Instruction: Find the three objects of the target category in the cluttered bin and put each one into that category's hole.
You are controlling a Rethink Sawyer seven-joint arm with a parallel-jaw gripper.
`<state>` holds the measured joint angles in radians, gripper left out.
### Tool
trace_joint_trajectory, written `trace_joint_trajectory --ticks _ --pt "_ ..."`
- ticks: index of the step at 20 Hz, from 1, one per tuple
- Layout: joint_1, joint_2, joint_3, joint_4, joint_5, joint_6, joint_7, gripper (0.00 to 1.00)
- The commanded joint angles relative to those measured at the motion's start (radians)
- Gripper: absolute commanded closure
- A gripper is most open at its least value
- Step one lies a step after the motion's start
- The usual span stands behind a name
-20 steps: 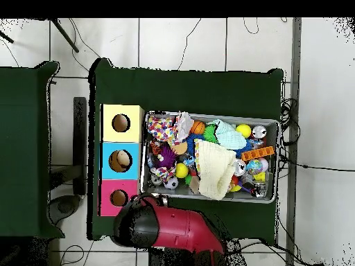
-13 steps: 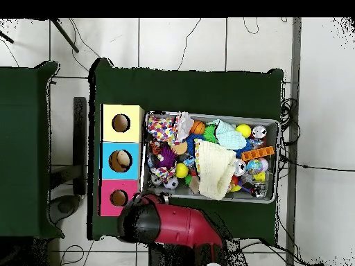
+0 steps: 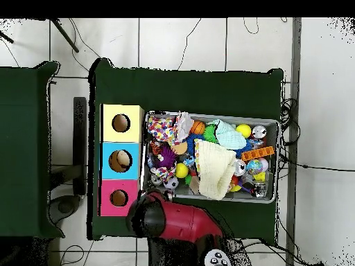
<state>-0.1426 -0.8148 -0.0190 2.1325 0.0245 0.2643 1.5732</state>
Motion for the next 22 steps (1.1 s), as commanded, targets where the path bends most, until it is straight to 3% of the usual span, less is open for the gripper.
trace_joint_trajectory --ticks 1,9,22 --pt "-0.023 0.105 0.085 -0.111 0.037 -0.087 0.175 0.00" --pt "0.023 0.129 0.059 -0.132 0.043 -0.100 0.193 0.00" --pt "0.029 0.194 0.083 -0.173 0.053 -0.142 0.189 0.00"
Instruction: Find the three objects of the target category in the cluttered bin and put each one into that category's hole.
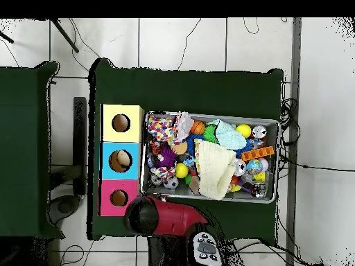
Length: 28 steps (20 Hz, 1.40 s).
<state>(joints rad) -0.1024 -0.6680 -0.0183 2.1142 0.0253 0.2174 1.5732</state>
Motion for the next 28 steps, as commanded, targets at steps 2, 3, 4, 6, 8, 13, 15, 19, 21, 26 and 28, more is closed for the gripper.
trace_joint_trajectory --ticks 2,3,4,6,8,13,15,19,21,26,28 --pt "-0.010 0.062 0.085 -0.169 0.054 -0.095 0.186 0.00" --pt "-0.008 0.068 0.085 -0.177 0.056 -0.094 0.184 0.00" --pt "-0.004 0.070 0.080 -0.186 0.055 -0.086 0.182 0.00" --pt "0.004 0.081 0.074 -0.207 0.054 -0.066 0.175 0.00" --pt "0.008 0.098 0.075 -0.233 0.054 -0.051 0.169 0.00" --pt "0.064 0.144 0.033 -0.289 0.057 -0.030 0.177 0.00" --pt "0.074 0.154 0.030 -0.289 0.058 -0.038 0.186 0.00" --pt "0.064 0.180 0.050 -0.288 0.056 -0.072 0.191 0.00" --pt "0.055 0.191 0.059 -0.294 0.050 -0.079 0.184 0.00" --pt "0.046 0.226 0.069 -0.314 0.046 -0.094 0.182 0.00" --pt "0.050 0.248 0.070 -0.331 0.045 -0.110 0.183 0.00"
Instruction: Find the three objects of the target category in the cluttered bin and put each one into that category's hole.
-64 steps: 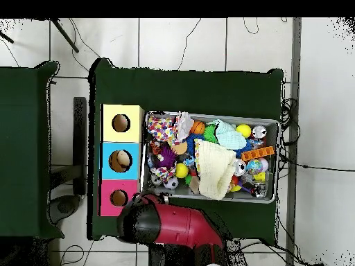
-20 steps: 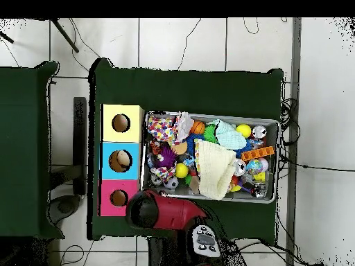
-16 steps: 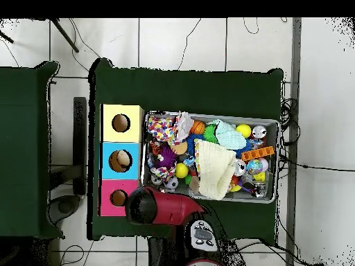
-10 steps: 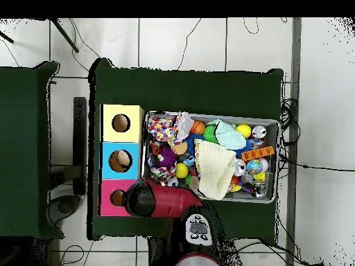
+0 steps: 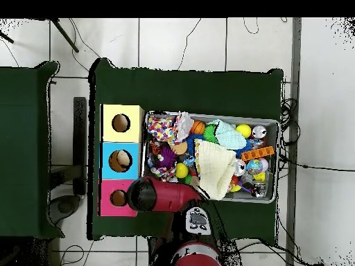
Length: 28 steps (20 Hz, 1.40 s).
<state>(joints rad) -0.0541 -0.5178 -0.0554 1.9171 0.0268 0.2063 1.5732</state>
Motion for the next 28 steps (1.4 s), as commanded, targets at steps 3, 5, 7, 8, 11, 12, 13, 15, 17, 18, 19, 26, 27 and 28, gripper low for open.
trace_joint_trajectory --ticks 3,5,7,8,11,12,13,15,17,18,19,26,27,28 --pt "-0.009 0.113 0.126 -0.139 0.041 -0.116 0.184 0.00" --pt "-0.015 0.116 0.135 -0.140 0.039 -0.113 0.180 0.00" --pt "-0.028 0.109 0.153 -0.128 0.040 -0.108 0.180 0.00" --pt "-0.037 0.101 0.165 -0.118 0.041 -0.105 0.181 0.00" --pt "-0.035 0.074 0.167 -0.095 0.063 -0.102 0.212 0.00" --pt "-0.028 0.068 0.158 -0.088 0.075 -0.105 0.231 0.00" --pt "-0.017 0.066 0.149 -0.085 0.090 -0.108 0.251 0.00" --pt "0.003 0.060 0.129 -0.080 0.114 -0.112 0.282 0.00" --pt "0.010 0.049 0.124 -0.073 0.132 -0.110 0.297 0.00" --pt "0.009 0.042 0.124 -0.071 0.136 -0.102 0.294 0.00" --pt "0.003 0.031 0.132 -0.063 0.142 -0.095 0.294 0.00" --pt "0.001 -0.035 0.158 -0.029 0.190 -0.062 0.299 0.00" --pt "-0.001 -0.034 0.162 -0.029 0.192 -0.070 0.298 0.00" --pt "-0.003 -0.033 0.166 -0.029 0.195 -0.079 0.296 0.00"
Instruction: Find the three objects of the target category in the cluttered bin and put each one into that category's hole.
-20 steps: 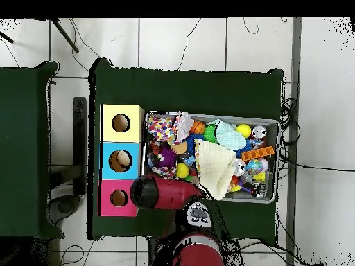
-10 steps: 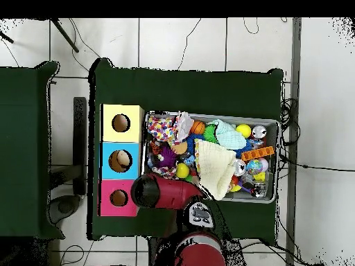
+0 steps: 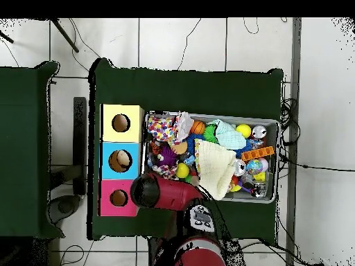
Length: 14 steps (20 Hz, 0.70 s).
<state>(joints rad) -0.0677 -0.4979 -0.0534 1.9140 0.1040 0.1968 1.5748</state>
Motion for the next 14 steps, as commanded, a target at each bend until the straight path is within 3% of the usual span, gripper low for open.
trace_joint_trajectory --ticks 1,6,14 --pt "0.015 -0.050 0.161 -0.030 0.121 -0.069 0.291 0.00" --pt "0.109 -0.031 0.056 -0.088 0.140 -0.038 0.286 0.00" --pt "0.111 0.016 0.075 -0.119 0.174 -0.079 0.264 0.00"
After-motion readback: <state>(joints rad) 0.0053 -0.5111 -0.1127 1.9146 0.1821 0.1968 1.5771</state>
